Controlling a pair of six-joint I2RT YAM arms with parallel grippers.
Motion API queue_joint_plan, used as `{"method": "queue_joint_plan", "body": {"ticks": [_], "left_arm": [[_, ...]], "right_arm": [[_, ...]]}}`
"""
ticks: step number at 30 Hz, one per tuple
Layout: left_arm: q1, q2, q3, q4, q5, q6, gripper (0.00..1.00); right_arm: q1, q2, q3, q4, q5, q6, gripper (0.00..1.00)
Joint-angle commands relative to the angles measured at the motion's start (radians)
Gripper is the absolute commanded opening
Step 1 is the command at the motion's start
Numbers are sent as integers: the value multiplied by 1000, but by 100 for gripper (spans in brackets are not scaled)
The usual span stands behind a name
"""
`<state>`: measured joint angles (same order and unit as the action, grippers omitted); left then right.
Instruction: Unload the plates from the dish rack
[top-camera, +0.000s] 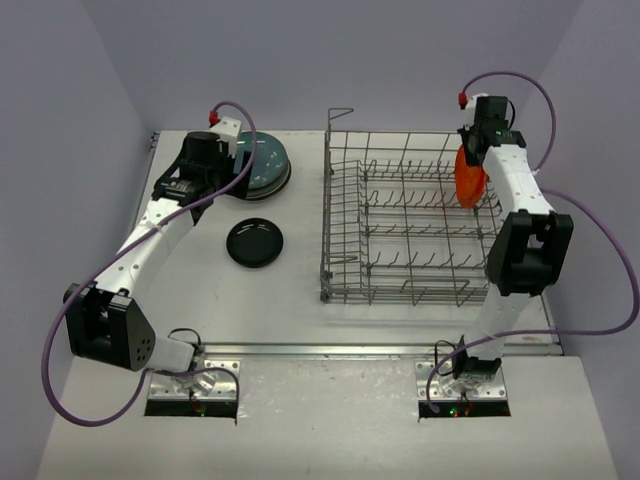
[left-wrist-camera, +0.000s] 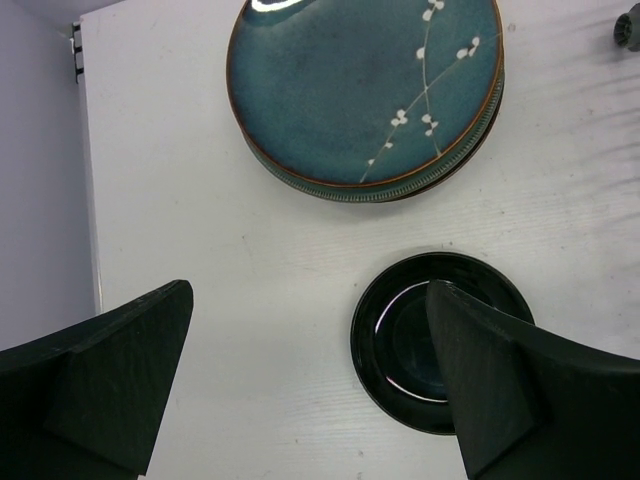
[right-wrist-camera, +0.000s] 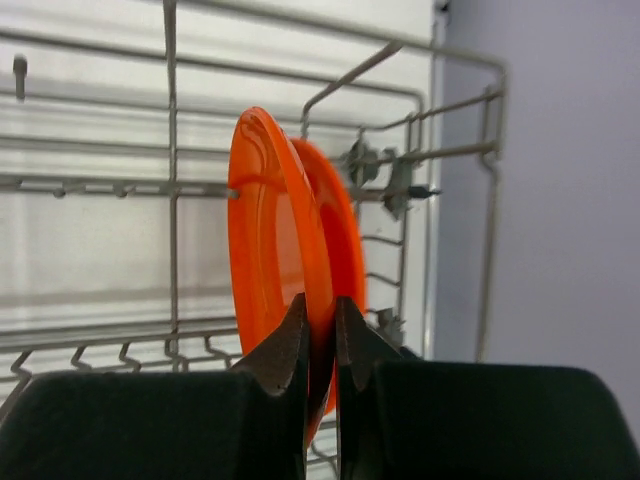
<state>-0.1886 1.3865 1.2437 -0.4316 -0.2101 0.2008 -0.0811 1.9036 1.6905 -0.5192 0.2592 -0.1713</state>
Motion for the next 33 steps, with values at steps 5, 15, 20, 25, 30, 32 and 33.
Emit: {"method": "queue_joint_plan", "body": {"ticks": [5, 15, 20, 25, 30, 32, 33], "left_arm": [[-3, 4, 114, -5, 140, -57, 100], [-7, 33, 227, 28, 924, -255, 87], [-31, 54, 243, 77, 998, -281, 84], [-37, 68, 246, 70, 1008, -278, 77], [-36, 46, 217, 67, 986, -264, 24], [-33, 35, 202, 70, 961, -267, 7], [-31, 29, 194, 72, 949, -269, 0]], "right_arm": [[56, -252, 115, 49, -141, -53, 0], [299, -390, 73, -90, -810, 22, 0], [485, -365, 60, -38, -809, 87, 0], [579, -315, 122, -13, -802, 121, 0], [603, -293, 151, -9, -794, 127, 0], [604, -297, 139, -7, -779, 128, 0], [604, -300, 132, -7, -768, 130, 1]]}}
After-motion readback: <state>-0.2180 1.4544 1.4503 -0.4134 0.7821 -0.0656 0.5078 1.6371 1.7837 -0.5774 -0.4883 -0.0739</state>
